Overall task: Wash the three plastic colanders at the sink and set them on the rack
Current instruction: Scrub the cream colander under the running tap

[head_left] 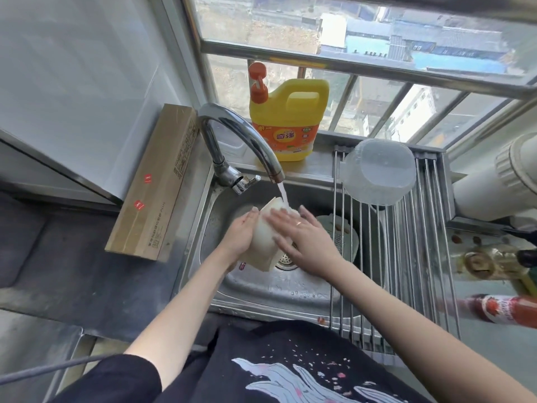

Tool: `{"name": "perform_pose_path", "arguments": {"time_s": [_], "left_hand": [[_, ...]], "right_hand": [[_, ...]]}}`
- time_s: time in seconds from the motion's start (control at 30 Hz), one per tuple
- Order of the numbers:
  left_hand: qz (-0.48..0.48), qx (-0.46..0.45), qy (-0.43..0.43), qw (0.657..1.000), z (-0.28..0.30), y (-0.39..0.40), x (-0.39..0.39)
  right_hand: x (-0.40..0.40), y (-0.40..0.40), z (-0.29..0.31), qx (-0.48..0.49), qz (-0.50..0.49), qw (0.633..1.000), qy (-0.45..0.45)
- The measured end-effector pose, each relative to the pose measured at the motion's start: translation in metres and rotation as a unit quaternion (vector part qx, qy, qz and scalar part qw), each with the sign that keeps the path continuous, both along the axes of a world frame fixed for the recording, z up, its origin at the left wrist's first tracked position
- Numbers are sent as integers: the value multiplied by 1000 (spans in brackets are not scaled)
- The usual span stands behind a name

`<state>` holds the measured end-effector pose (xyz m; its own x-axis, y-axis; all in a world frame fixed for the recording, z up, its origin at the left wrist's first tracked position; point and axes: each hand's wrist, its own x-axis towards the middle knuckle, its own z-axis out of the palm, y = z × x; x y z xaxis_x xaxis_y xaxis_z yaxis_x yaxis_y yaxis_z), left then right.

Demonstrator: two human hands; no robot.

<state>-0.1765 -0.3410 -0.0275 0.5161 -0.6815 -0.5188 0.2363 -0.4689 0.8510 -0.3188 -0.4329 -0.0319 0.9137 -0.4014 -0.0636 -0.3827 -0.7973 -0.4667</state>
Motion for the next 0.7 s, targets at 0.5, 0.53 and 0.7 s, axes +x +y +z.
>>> {"name": "perform_pose_path", "arguments": {"time_s": [0.5, 0.53, 0.7], "left_hand": [[-41, 20, 14, 999, 9, -7, -3], [-44, 19, 25, 999, 11, -9, -3], [-35, 11, -2, 999, 17, -7, 2]], "right_hand": [[-5, 27, -5, -101, 72, 989, -85], [-4, 24, -6, -96, 67, 989, -95], [-11, 10, -13, 103, -88, 986, -100]]}}
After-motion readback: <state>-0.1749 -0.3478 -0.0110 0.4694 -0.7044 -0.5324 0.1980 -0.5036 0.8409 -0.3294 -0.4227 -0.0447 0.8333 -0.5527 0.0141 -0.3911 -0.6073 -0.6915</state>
